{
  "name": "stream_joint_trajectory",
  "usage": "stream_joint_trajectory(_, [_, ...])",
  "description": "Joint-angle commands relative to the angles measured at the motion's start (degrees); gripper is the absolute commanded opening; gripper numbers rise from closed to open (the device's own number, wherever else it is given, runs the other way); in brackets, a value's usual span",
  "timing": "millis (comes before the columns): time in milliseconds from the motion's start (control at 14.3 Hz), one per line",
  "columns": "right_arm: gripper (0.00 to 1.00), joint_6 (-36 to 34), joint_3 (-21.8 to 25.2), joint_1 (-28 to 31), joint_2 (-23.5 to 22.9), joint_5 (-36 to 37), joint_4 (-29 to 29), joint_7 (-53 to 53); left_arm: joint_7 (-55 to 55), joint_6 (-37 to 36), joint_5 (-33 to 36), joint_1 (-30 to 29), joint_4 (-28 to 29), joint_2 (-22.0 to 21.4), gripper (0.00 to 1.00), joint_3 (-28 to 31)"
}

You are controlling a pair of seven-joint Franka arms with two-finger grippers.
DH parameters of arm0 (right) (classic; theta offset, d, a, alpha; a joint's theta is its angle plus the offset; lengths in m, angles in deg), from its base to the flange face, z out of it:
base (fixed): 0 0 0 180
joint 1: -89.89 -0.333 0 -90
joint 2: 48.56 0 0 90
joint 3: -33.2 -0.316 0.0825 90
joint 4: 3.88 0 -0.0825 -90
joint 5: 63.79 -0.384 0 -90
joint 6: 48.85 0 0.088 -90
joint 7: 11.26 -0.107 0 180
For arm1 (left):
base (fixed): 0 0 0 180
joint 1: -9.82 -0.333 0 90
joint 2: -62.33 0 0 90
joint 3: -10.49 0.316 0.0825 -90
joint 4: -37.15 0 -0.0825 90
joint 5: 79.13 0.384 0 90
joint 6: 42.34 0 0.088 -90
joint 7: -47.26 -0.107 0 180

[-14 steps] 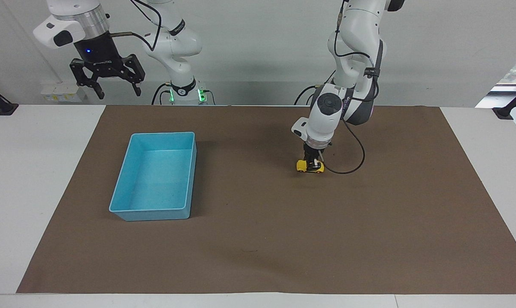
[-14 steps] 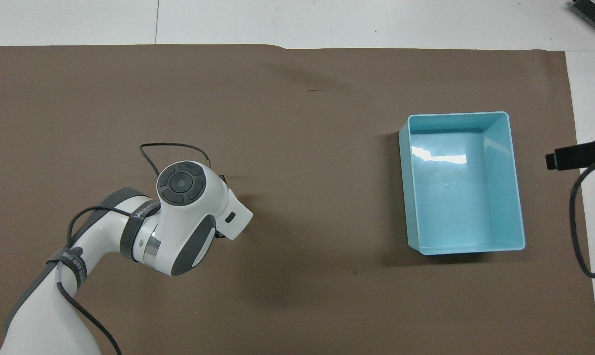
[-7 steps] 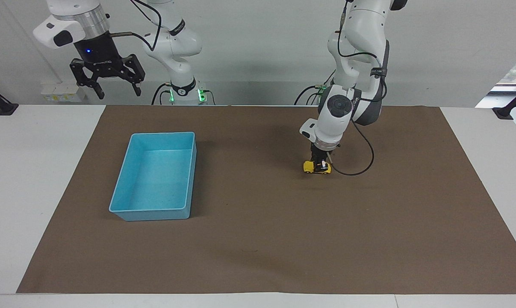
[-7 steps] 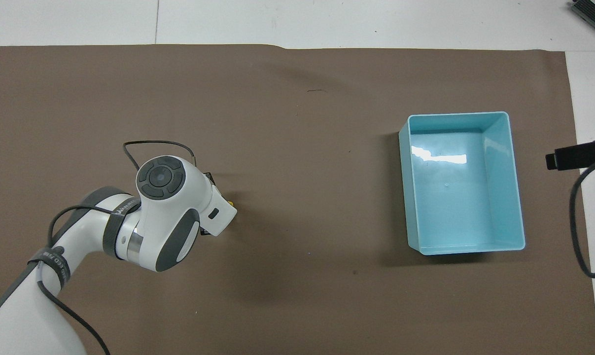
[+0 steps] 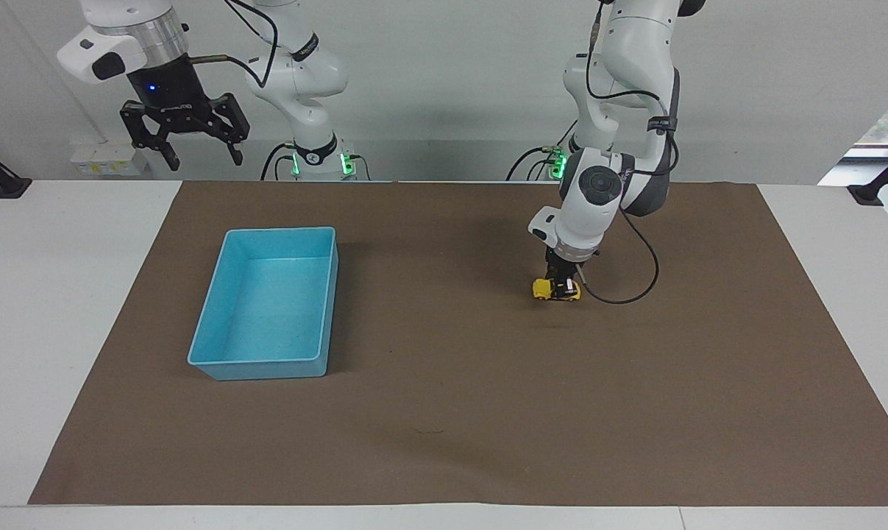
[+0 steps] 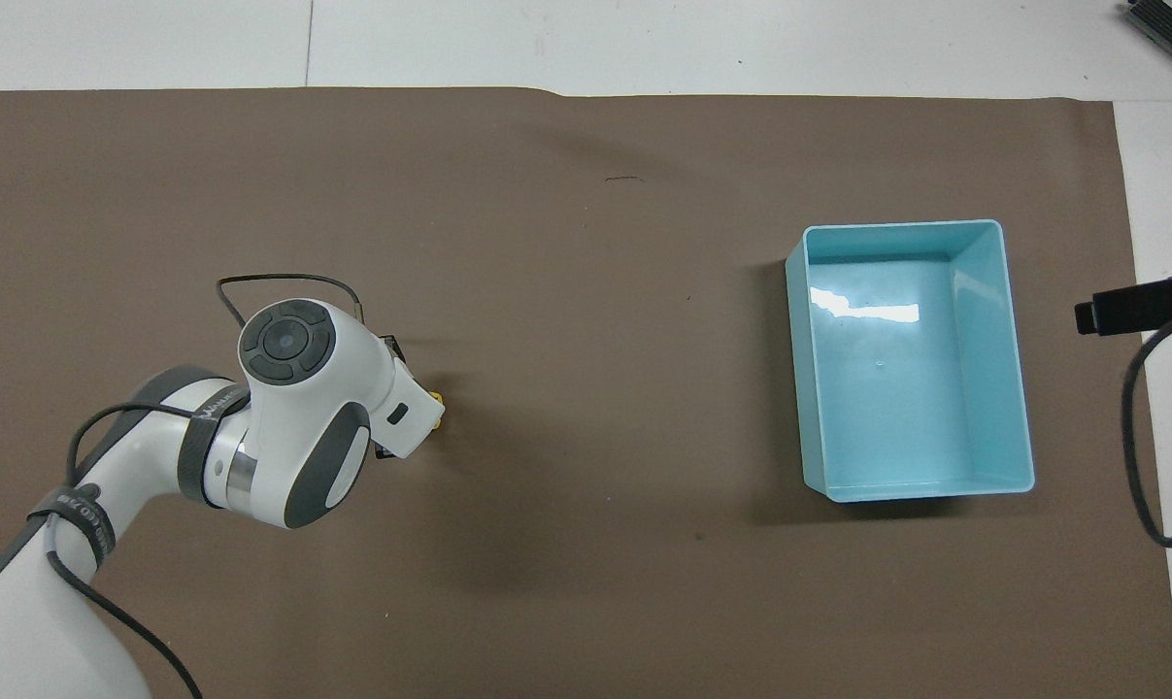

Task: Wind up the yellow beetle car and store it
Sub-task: 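Release the car and raise the left gripper back to rest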

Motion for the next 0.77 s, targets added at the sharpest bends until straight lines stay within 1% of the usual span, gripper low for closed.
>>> stream_joint_trajectory(0, [1.0, 0.3, 0.2, 0.0, 0.1, -0.2, 0.2, -1.2, -1.9, 1.8, -0.3, -1.9, 1.4, 1.3, 0.0, 0.2])
stream_joint_trajectory(70, [1.0, 0.3, 0.2, 0.0, 0.1, -0.2, 0.2, -1.2, -1.2, 1.5, -0.3, -1.6, 1.4, 1.3, 0.0, 0.0])
stream_joint_trajectory(139, [1.0, 0.3, 0.2, 0.0, 0.1, -0.2, 0.2, -1.2, -0.8, 0.2, -0.3, -1.4, 0.8, 1.3, 0.26, 0.0])
stream_joint_trajectory(209, [1.0, 0.3, 0.2, 0.0, 0.1, -0.2, 0.2, -1.2, -0.7, -2.0, -0.3, -1.1, 0.2, 1.0, 0.79, 0.0])
stream_joint_trajectory(279, [1.0, 0.3, 0.2, 0.0, 0.1, -0.2, 0.2, -1.2, -0.5, -4.9, -0.3, -1.1, -1.2, 0.0, 1.0, 0.0])
stream_joint_trajectory(418, [1.0, 0.3, 0.2, 0.0, 0.1, -0.2, 0.2, -1.2, 1.5, -11.5, -0.4, -1.5, -4.2, -2.7, 1.0, 0.0])
stream_joint_trajectory(488, [1.0, 0.3, 0.2, 0.0, 0.1, -0.2, 0.2, -1.2, 3.1, -13.6, -0.4, -1.8, -5.5, -3.7, 1.0, 0.0])
stream_joint_trajectory(627, [1.0, 0.3, 0.2, 0.0, 0.1, -0.2, 0.2, -1.2, 6.9, -14.9, -0.4, -2.2, -7.2, -5.5, 1.0, 0.7])
stream_joint_trajectory(697, [1.0, 0.3, 0.1, 0.0, 0.1, -0.2, 0.2, -1.2, 10.4, -15.0, -0.4, -3.5, -7.4, -6.5, 1.0, 0.7])
